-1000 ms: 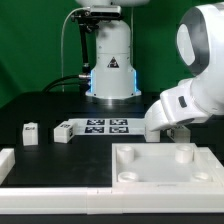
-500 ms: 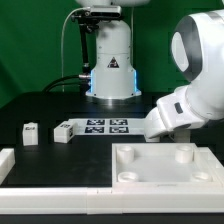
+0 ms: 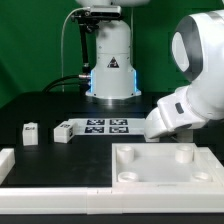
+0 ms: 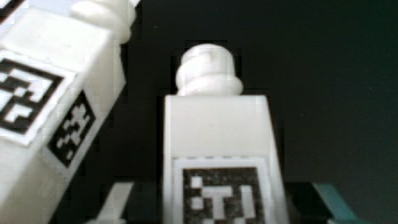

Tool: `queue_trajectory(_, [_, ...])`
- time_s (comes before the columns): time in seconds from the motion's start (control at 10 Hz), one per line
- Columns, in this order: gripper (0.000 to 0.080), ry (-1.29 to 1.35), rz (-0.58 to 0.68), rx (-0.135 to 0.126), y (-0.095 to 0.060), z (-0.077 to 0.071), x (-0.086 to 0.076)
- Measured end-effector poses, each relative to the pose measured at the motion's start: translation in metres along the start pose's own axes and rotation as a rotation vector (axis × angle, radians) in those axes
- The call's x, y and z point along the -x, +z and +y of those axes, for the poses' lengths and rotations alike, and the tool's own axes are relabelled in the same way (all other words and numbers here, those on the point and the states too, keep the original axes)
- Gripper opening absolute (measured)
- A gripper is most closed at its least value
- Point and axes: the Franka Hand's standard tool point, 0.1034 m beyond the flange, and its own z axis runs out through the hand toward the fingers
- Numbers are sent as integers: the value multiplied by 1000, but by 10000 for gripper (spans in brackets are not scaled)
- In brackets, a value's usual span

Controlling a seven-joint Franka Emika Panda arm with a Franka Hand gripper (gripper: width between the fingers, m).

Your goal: Assemble one leg

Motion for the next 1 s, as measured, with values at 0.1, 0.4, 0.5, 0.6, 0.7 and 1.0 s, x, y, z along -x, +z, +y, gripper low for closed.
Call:
queue_trajectory(0.1, [288,0,0,0,0,0,0])
queue_trajectory(0.4, [288,0,0,0,0,0,0])
queue_trajectory(0.5, [288,0,-11,1,-3,0,3])
queue_trajectory(0.6, [288,0,-26,5,-13,-1,13])
queue_trajectory(0.7, [288,2,-39,9,-27,-1,24])
queue_trajectory(1.0, [289,4,-26,12,-49,1,30])
